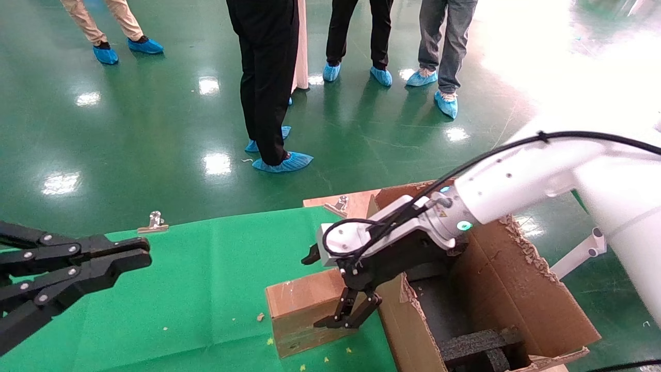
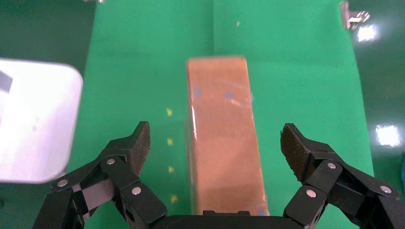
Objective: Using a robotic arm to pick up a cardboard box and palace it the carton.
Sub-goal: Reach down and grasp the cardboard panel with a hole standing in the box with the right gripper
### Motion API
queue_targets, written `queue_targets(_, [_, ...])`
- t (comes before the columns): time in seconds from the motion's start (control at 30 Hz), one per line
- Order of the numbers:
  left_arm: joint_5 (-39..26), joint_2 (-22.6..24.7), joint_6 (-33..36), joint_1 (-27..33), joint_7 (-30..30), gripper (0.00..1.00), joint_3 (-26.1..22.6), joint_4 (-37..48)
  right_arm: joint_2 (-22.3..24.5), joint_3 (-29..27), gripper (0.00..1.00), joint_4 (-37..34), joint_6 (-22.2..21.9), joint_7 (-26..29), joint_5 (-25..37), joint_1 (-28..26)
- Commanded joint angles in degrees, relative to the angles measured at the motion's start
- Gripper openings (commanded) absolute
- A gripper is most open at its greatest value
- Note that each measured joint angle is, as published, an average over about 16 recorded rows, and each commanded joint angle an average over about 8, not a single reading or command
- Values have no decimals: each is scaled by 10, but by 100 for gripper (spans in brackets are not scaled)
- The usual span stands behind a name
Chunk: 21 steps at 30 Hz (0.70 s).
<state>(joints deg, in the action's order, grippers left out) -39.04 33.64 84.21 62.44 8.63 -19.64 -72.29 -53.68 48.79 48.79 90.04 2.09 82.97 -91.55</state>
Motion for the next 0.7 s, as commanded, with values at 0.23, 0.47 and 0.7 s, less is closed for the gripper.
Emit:
queue_targets(0.23, [0,0,0,0,0,29,0,0,-70,65,100,-96,3,-67,60,-55])
queue_targets(0.47, [0,0,0,0,0,100,0,0,-114,107,100,-155,4,-116,84,-84])
queue_targets(0.7, [0,0,0,0,0,100,0,0,-123,117,98,-168,4,-124,91,-92])
